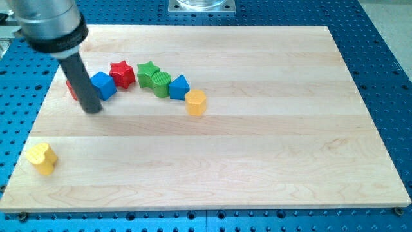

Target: Move red circle towards the heart

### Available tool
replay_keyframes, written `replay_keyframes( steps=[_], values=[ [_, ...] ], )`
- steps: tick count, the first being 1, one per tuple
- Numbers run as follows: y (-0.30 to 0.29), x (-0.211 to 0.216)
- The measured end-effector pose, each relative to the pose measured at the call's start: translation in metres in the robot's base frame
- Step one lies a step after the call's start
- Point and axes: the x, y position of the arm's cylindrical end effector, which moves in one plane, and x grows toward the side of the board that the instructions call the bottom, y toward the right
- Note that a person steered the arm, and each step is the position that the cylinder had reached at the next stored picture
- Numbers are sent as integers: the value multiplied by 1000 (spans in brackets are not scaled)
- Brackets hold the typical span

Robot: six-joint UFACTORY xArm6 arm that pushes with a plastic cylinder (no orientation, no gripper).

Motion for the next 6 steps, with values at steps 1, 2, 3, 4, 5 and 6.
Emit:
replay_keyframes(
  steps=[1, 2, 3, 4, 5, 6],
  values=[
    [-5, -17],
    [-4, -56],
    [-22, -87],
    [-54, -48],
    [-23, 4],
    [-21, 9]
  ],
)
